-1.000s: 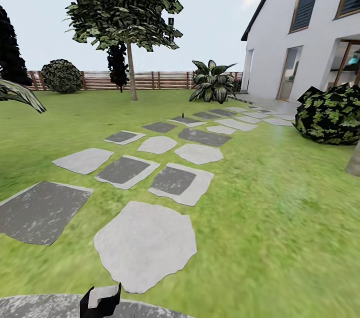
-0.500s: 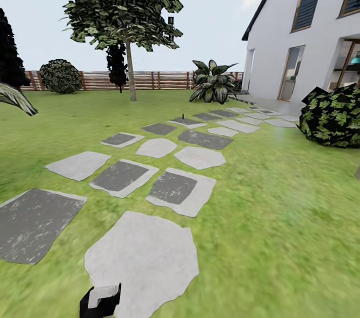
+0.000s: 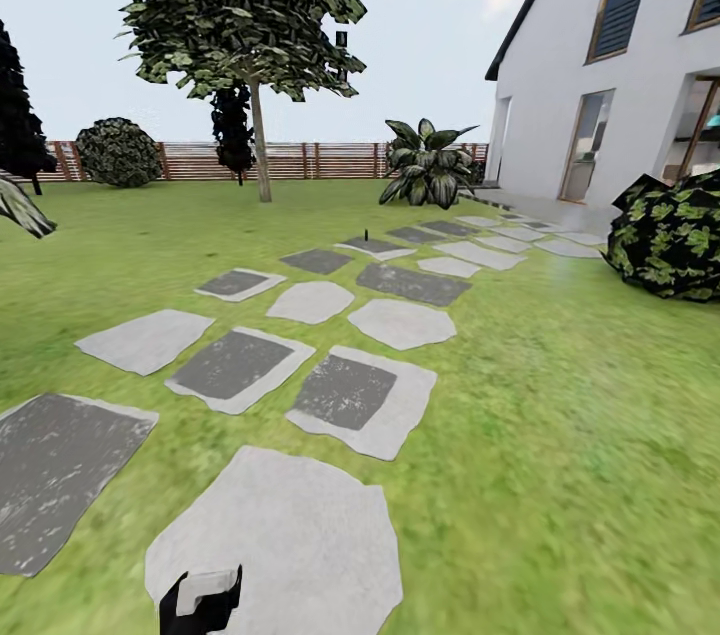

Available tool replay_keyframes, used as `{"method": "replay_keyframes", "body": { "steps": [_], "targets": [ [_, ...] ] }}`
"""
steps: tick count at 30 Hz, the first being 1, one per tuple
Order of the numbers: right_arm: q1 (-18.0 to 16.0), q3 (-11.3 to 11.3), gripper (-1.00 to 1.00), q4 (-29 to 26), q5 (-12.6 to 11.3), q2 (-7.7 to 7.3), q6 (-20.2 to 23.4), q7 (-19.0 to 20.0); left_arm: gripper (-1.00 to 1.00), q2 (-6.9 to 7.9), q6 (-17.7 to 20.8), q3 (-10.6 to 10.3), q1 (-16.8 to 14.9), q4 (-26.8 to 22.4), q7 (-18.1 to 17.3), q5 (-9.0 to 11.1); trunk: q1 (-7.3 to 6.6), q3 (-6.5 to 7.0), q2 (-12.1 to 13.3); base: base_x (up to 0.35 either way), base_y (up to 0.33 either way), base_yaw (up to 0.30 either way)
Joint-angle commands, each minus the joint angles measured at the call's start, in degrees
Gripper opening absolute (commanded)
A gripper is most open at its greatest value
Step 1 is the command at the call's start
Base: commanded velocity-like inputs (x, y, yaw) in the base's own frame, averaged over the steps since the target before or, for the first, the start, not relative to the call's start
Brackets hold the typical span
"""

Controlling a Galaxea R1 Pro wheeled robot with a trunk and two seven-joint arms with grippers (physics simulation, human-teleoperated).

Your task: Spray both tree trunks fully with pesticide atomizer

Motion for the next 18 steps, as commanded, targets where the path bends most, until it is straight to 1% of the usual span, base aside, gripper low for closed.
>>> {"method": "replay_keyframes", "body": {
  "steps": [1, 18],
  "targets": [
    [0.00, 0.01, 1.00, 0.00, 0.05, 0.02, 0.00, 0.02, 1.00, 0.00, -0.01, 0.00, 0.01, 0.00, 0.00, -0.01, 0.00, 0.00, 0.00, 0.339, 0.000, 0.000],
    [0.00, 0.04, 1.00, 0.02, 0.33, 0.05, 0.01, 0.06, 1.00, 0.00, 0.00, 0.00, 0.00, 0.03, 0.00, 0.00, 0.00, 0.00, 0.00, 0.339, 0.000, 0.000]
  ]
}}
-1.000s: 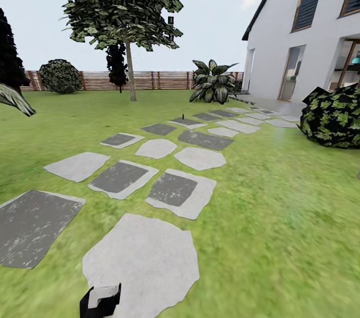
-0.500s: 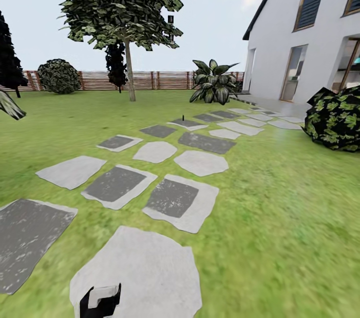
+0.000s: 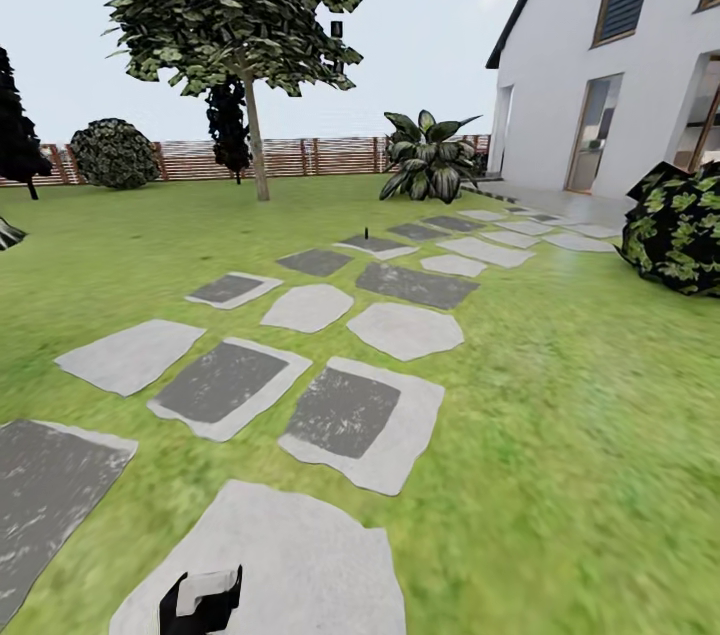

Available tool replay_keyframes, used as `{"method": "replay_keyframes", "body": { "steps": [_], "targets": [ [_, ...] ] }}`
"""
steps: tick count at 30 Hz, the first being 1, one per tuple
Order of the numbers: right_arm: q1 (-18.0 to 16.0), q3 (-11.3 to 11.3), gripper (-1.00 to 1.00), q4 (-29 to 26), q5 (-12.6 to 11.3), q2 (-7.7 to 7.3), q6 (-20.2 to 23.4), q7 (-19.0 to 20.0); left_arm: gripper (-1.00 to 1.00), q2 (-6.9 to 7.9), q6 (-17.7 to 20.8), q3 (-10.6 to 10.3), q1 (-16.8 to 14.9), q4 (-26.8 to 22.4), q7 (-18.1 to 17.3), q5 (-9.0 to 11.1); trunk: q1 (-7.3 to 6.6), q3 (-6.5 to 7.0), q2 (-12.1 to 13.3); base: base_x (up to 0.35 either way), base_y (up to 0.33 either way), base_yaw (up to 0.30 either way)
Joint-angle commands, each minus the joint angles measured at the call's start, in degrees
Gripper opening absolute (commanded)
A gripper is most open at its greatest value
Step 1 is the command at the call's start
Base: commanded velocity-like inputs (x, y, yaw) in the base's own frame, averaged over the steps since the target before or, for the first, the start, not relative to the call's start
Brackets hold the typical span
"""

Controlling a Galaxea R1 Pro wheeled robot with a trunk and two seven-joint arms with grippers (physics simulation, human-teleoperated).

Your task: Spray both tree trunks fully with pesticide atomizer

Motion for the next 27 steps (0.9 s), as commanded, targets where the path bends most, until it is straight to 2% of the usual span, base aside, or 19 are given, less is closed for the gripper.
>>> {"method": "replay_keyframes", "body": {
  "steps": [1, 27],
  "targets": [
    [0.00, 0.00, 1.00, -0.01, 0.00, 0.00, 0.01, 0.00, 1.00, 0.00, 0.01, 0.00, 0.00, -0.01, 0.00, 0.00, 0.00, 0.00, 0.00, 0.339, 0.000, 0.000],
    [0.00, 0.02, 1.00, -0.06, 0.01, 0.00, 0.01, 0.00, 1.00, 0.00, -0.01, 0.00, 0.00, -0.02, 0.00, 0.00, 0.00, 0.00, 0.00, 0.339, 0.000, 0.000]
  ]
}}
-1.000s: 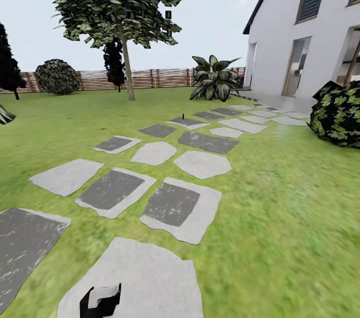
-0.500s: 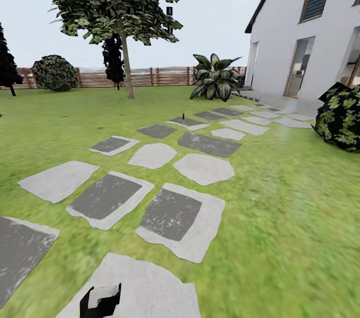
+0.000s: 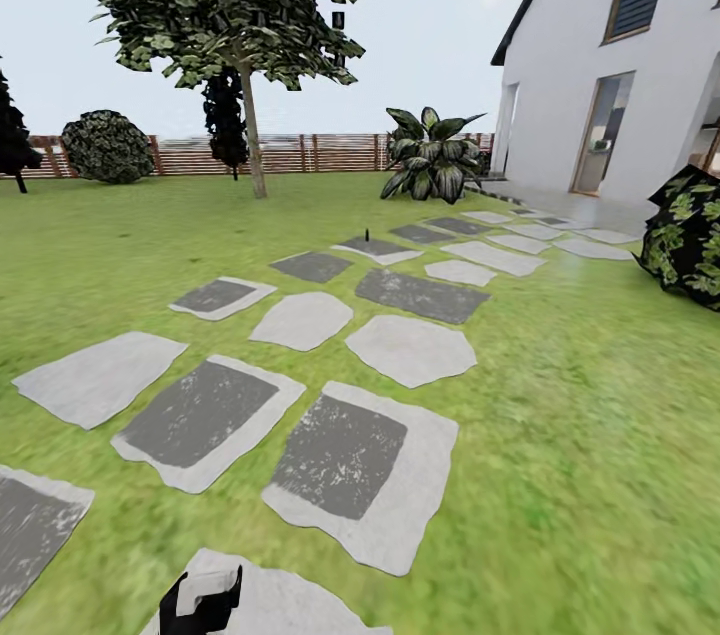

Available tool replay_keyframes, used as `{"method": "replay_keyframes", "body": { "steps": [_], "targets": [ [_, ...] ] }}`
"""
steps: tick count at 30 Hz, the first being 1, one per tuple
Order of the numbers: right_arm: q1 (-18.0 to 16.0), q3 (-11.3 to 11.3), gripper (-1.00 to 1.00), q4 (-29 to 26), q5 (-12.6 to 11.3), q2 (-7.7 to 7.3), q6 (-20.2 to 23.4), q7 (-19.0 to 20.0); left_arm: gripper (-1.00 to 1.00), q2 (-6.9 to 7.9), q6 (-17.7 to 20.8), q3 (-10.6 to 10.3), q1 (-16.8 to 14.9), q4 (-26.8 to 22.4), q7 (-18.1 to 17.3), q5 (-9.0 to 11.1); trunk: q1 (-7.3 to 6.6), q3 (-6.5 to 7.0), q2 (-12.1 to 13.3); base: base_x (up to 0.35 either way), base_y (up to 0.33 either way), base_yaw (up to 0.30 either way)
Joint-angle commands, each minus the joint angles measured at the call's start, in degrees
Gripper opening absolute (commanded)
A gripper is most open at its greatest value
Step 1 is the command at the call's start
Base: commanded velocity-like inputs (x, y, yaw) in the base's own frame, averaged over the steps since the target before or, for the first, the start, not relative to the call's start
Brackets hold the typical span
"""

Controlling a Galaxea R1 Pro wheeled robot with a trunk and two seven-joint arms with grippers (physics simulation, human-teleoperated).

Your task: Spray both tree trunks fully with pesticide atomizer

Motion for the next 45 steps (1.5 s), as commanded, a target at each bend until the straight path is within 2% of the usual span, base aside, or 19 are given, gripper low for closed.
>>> {"method": "replay_keyframes", "body": {
  "steps": [1, 45],
  "targets": [
    [0.00, 0.01, 1.00, 0.00, 0.00, 0.00, -0.01, 0.00, 1.00, 0.00, 0.00, 0.00, 0.00, -0.01, 0.00, 0.00, 0.00, 0.00, 0.00, 0.339, 0.000, 0.000],
    [0.00, 0.06, 1.00, 0.00, 0.00, 0.00, 0.02, 0.00, 1.00, 0.00, -0.01, 0.00, 0.00, 0.03, 0.00, -0.03, 0.00, 0.00, 0.00, 0.339, 0.000, 0.000]
  ]
}}
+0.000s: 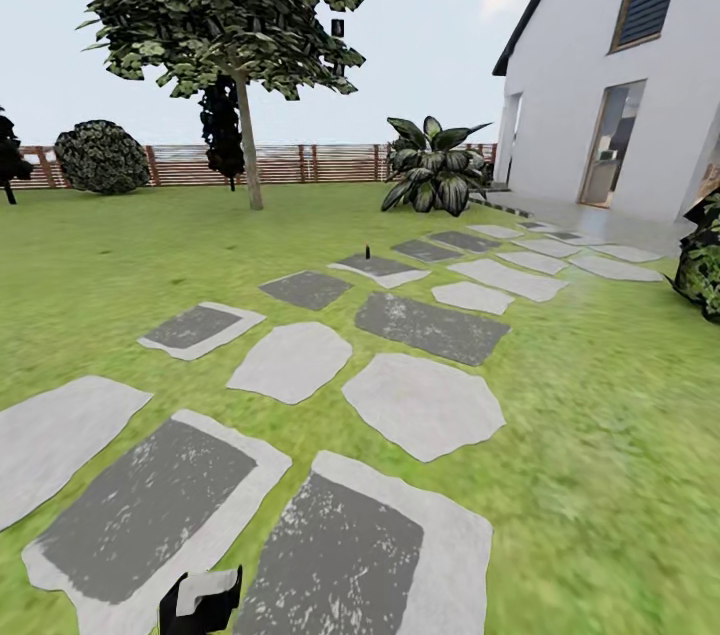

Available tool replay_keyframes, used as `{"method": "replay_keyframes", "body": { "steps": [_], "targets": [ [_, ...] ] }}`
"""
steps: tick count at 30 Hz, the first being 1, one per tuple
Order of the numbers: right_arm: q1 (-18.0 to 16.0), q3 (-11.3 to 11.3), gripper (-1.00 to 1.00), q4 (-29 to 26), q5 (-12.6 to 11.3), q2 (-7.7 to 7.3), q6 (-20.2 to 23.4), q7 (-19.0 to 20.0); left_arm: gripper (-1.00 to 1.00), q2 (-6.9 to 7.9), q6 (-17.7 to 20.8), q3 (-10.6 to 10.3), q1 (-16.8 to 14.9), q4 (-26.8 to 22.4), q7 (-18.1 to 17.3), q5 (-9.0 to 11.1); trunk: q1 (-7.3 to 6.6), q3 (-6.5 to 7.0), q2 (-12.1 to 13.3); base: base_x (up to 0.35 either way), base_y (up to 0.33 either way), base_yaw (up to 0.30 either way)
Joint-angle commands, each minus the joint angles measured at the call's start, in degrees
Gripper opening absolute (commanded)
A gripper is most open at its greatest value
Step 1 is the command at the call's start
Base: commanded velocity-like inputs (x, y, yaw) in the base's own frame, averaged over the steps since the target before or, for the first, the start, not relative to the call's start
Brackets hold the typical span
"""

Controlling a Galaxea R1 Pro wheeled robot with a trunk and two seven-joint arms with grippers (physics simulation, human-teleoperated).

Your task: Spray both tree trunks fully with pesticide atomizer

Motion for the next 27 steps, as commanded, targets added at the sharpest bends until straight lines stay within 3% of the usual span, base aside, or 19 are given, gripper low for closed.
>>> {"method": "replay_keyframes", "body": {
  "steps": [1, 27],
  "targets": [
    [0.00, 0.00, 1.00, 0.00, 0.00, 0.00, -0.02, 0.00, 1.00, 0.00, 0.02, 0.00, 0.00, -0.02, 0.00, 0.00, 0.00, 0.00, 0.00, 0.339, 0.000, 0.000],
    [0.00, -0.08, 1.00, 0.00, 0.00, -0.09, 0.00, 0.00, 1.00, 0.00, 0.01, 0.00, -0.01, -0.04, 0.00, -0.06, 0.00, 0.00, 0.00, 0.339, 0.000, 0.000]
  ]
}}
